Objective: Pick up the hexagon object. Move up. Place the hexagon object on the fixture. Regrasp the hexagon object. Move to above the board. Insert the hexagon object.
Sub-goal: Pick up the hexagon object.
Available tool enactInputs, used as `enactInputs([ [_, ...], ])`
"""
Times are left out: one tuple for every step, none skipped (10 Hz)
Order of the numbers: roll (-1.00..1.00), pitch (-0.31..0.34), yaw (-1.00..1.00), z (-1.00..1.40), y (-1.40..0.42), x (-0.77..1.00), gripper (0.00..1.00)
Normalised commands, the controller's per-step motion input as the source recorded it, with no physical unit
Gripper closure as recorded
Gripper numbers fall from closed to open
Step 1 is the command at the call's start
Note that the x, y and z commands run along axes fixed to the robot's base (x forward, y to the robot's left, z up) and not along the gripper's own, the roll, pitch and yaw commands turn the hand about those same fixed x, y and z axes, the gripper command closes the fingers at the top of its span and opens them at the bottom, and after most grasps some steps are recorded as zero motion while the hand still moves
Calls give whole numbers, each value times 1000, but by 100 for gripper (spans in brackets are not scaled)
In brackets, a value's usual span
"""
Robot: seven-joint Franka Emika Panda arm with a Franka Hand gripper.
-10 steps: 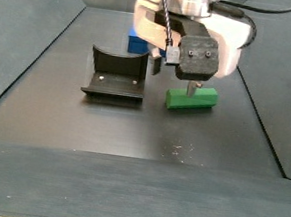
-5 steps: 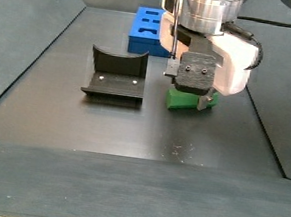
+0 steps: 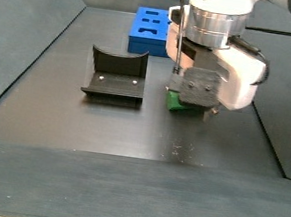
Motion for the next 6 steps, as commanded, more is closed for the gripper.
enactInputs([
  [-29,0,0,0,0,0,0],
  [0,0,0,0,0,0,100],
  [0,0,0,0,0,0,100],
  [0,0,0,0,0,0,100],
  [0,0,0,0,0,0,100],
  [0,0,0,0,0,0,100],
])
